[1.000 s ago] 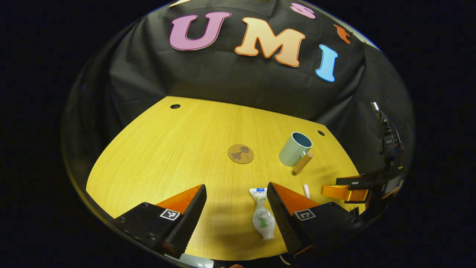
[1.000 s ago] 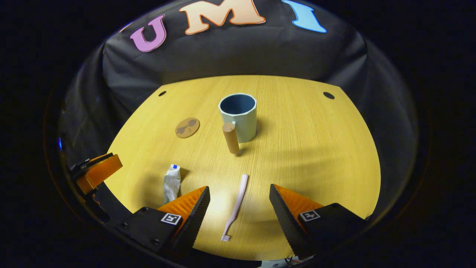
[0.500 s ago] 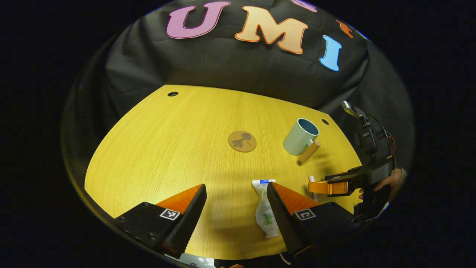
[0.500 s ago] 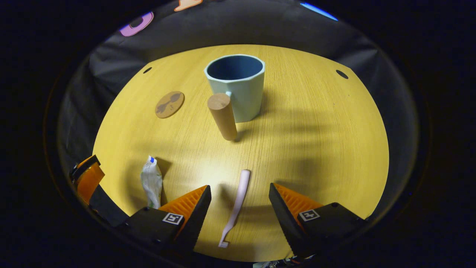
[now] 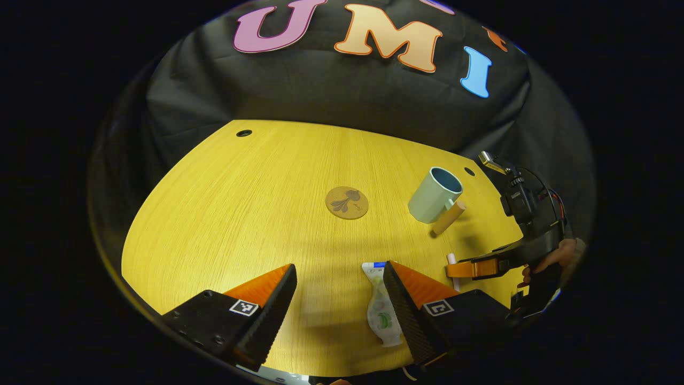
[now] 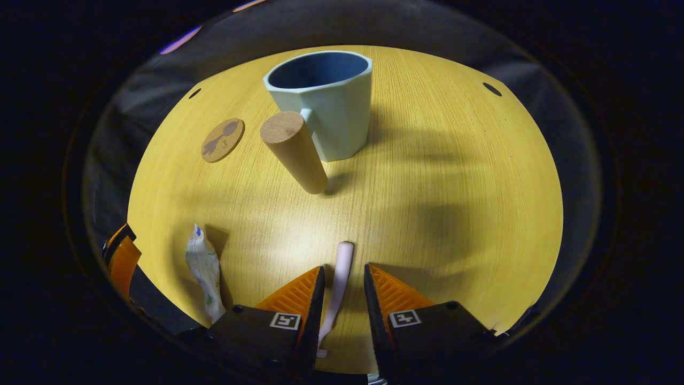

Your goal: Put the toothbrush and toothpaste on the desktop into the cup, then pick up the cup and place it on the coaster on the desktop.

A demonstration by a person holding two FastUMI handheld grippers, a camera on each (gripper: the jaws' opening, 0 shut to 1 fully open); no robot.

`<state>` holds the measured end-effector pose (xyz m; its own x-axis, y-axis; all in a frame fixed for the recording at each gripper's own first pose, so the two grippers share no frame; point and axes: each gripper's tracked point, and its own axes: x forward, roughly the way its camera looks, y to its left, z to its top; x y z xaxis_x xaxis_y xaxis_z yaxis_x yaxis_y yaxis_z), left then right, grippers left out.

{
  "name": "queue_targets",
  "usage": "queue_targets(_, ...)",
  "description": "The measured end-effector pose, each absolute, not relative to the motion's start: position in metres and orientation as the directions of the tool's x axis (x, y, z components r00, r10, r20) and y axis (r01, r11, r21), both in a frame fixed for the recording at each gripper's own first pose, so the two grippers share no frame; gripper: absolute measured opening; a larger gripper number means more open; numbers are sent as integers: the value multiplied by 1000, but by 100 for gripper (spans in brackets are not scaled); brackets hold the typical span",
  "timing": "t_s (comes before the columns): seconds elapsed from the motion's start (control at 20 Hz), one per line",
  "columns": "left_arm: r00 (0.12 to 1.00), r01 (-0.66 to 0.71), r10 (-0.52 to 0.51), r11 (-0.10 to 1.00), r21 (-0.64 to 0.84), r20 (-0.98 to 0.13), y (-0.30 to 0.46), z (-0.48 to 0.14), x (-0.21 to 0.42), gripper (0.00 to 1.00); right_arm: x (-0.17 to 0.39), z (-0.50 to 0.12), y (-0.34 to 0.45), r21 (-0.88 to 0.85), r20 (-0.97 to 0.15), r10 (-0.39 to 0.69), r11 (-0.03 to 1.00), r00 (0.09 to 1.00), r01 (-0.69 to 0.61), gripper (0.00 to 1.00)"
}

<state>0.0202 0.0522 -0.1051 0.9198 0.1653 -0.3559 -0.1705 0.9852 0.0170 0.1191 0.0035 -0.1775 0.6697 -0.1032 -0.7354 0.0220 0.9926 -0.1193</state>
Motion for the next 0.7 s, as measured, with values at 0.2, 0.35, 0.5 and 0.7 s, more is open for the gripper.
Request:
queue_targets(0.2,913,-173,165,985,12,-372,52,-109,22,95,119,-179,1,-152,-732,-116,988,671,6,16)
queue_targets(0.35,908,-161,148,987,0,-393,47,-115,24,95,118,-180,2,-161,-741,-109,987,662,-18,13)
queue_targets(0.5,887,-133,120,991,2,-446,40,-127,24,95,117,-175,1,-155,-735,-112,988,668,-5,11)
queue_targets(0.7,847,-89,78,996,5,-526,22,-147,26,95,117,-177,1,-150,-719,-107,989,687,-3,7)
